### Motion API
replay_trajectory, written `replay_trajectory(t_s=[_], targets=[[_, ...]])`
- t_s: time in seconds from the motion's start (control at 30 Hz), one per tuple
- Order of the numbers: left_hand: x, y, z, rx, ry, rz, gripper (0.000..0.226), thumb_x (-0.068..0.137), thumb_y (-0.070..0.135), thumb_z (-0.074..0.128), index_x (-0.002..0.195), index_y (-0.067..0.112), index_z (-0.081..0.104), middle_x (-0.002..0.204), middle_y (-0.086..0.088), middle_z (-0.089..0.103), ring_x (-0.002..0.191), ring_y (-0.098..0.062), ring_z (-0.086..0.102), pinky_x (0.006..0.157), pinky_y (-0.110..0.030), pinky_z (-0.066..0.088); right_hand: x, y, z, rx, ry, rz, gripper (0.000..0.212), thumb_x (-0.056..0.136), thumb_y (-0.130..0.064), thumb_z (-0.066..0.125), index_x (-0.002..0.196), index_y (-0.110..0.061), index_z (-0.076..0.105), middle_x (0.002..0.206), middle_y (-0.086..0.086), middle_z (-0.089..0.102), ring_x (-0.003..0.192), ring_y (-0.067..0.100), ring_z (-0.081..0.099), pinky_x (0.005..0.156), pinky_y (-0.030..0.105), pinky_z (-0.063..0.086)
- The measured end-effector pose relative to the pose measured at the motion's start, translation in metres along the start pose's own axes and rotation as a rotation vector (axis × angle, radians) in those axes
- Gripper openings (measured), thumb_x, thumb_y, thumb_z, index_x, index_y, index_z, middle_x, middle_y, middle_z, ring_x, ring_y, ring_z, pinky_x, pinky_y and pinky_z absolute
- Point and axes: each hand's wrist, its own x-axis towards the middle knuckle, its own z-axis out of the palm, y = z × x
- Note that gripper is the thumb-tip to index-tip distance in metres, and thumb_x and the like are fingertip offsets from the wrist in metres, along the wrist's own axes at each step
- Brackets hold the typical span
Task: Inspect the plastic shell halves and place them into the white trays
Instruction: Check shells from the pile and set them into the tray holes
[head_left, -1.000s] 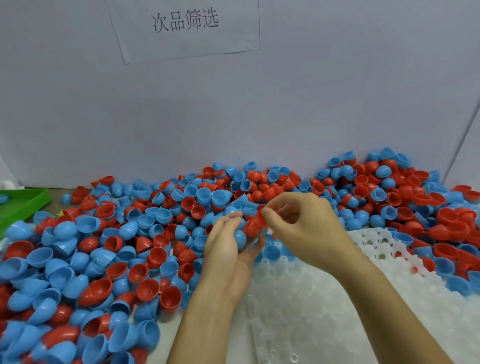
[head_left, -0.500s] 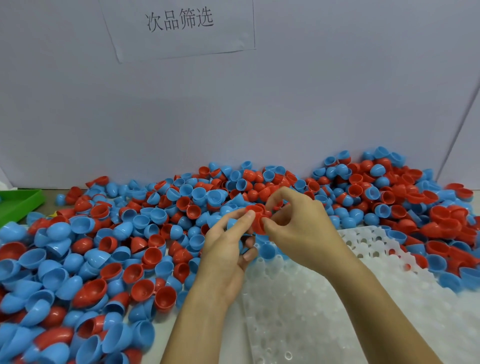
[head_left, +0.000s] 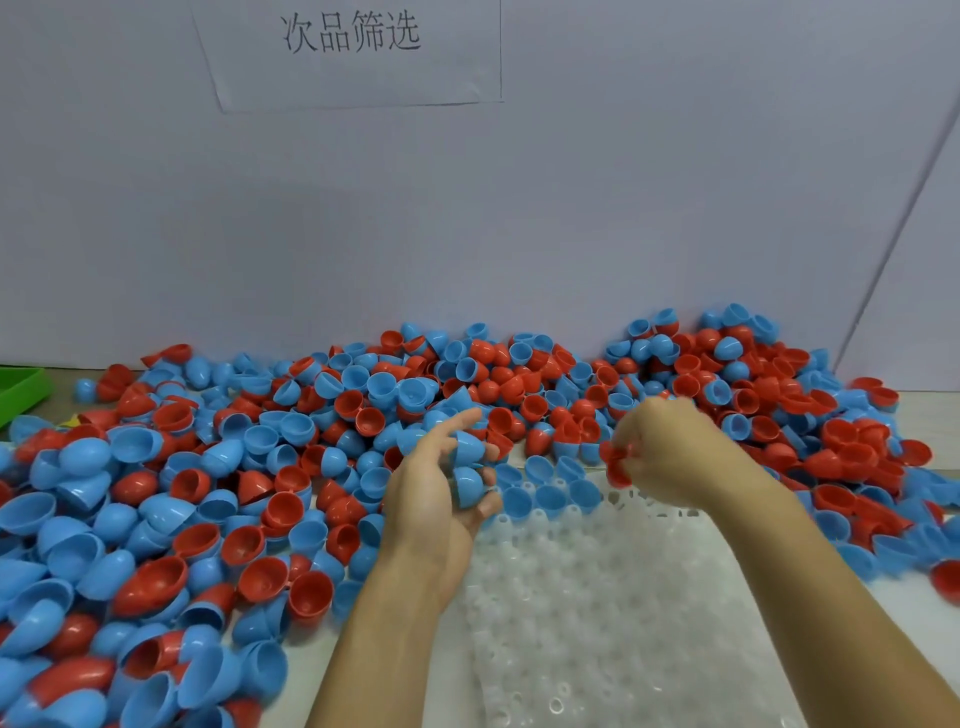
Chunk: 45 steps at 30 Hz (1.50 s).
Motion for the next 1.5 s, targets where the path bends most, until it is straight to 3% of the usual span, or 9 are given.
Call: replay_trajectory(t_s=[0.2, 0.3, 0.57, 0.63, 0.77, 0.9, 1.03, 1.27, 1.5], targets=[[0.003, -0.003, 0.001, 0.116, 0.014, 0.044, 0.026, 0.100, 0.005, 0.051, 0.122, 0.008, 0.065, 0.087, -0.009, 0.067, 0.071, -0.017, 0.059, 0.049, -0.024, 0.045, -0.002, -0.004, 0.028, -0.082, 0.019, -0.007, 0.023, 0.083, -0.004, 0.061, 0.090, -0.023, 0.072, 0.082, 0.000, 0.057, 0.067, 0.019, 0.057, 0.054, 0.030, 0.048], [0.002, -0.004, 0.002, 0.140, 0.022, 0.053, 0.021, 0.101, 0.010, 0.053, 0.119, 0.007, 0.065, 0.088, -0.008, 0.068, 0.073, -0.017, 0.063, 0.054, -0.025, 0.048, -0.002, -0.001, 0.028, -0.058, -0.012, -0.017, 0.022, 0.084, -0.005, 0.061, 0.093, -0.019, 0.075, 0.093, 0.003, 0.070, 0.077, 0.021, 0.066, 0.069, 0.037, 0.060], [0.001, -0.005, 0.003, 0.185, 0.040, 0.083, 0.019, 0.101, 0.011, 0.055, 0.110, 0.014, 0.071, 0.096, -0.012, 0.067, 0.075, -0.019, 0.069, 0.058, -0.025, 0.055, -0.012, -0.005, 0.001, 0.083, 0.115, -0.121, 0.024, 0.092, -0.017, 0.063, 0.115, -0.023, 0.070, 0.111, -0.004, 0.069, 0.096, 0.015, 0.065, 0.082, 0.032, 0.057], [0.001, -0.008, 0.003, 0.226, 0.039, 0.103, 0.015, 0.098, 0.016, 0.062, 0.109, 0.016, 0.072, 0.100, -0.015, 0.065, 0.083, -0.024, 0.068, 0.061, -0.024, 0.056, -0.020, -0.014, -0.009, 0.292, 0.137, -0.236, 0.019, 0.092, -0.029, 0.067, 0.110, -0.032, 0.068, 0.093, -0.014, 0.068, 0.084, 0.003, 0.064, 0.069, 0.013, 0.051], [-0.001, -0.012, 0.002, 0.355, 0.039, 0.170, 0.027, 0.085, 0.024, 0.078, 0.107, 0.017, 0.065, 0.095, -0.010, 0.075, 0.082, -0.018, 0.074, 0.065, -0.030, 0.060, -0.033, -0.039, -0.013, 0.593, 0.027, -0.404, 0.020, 0.087, -0.038, 0.072, 0.102, -0.045, 0.062, 0.080, -0.011, 0.066, 0.078, 0.002, 0.065, 0.069, 0.012, 0.052], [-0.004, -0.009, 0.001, 0.563, -0.033, 0.257, 0.047, 0.062, 0.051, 0.078, 0.097, 0.020, 0.070, 0.088, -0.001, 0.078, 0.079, -0.013, 0.074, 0.061, -0.022, 0.055, -0.029, -0.043, -0.003, 0.542, 0.095, -0.438, 0.021, 0.095, -0.024, 0.064, 0.111, -0.038, 0.066, 0.093, -0.014, 0.064, 0.084, 0.003, 0.064, 0.070, 0.011, 0.050], [-0.003, -0.011, -0.001, 0.628, -0.116, 0.300, 0.016, 0.075, 0.043, 0.073, 0.085, 0.033, 0.078, 0.088, 0.009, 0.078, 0.085, -0.006, 0.072, 0.065, -0.015, 0.053, -0.026, -0.037, 0.001, 0.617, -0.005, -0.382, 0.017, 0.098, -0.018, 0.060, 0.103, -0.028, 0.073, 0.091, -0.010, 0.074, 0.078, 0.003, 0.071, 0.070, 0.020, 0.059], [0.002, -0.013, 0.002, 0.351, -0.058, 0.266, 0.056, 0.063, 0.044, 0.080, 0.108, 0.013, 0.072, 0.096, -0.006, 0.078, 0.091, -0.017, 0.075, 0.079, -0.023, 0.057, -0.024, -0.035, 0.007, 0.708, -0.024, -0.241, 0.011, 0.090, -0.014, 0.070, 0.083, -0.021, 0.071, 0.072, -0.003, 0.074, 0.060, 0.007, 0.072, 0.053, 0.013, 0.053], [0.004, -0.011, -0.001, 0.340, -0.059, 0.231, 0.042, 0.074, 0.036, 0.071, 0.111, 0.015, 0.072, 0.102, -0.005, 0.077, 0.098, -0.022, 0.074, 0.078, -0.031, 0.056, -0.027, -0.050, 0.014, 0.590, 0.070, -0.275, 0.010, 0.087, -0.021, 0.073, 0.085, -0.027, 0.065, 0.072, -0.006, 0.070, 0.062, 0.004, 0.068, 0.061, 0.019, 0.058]])
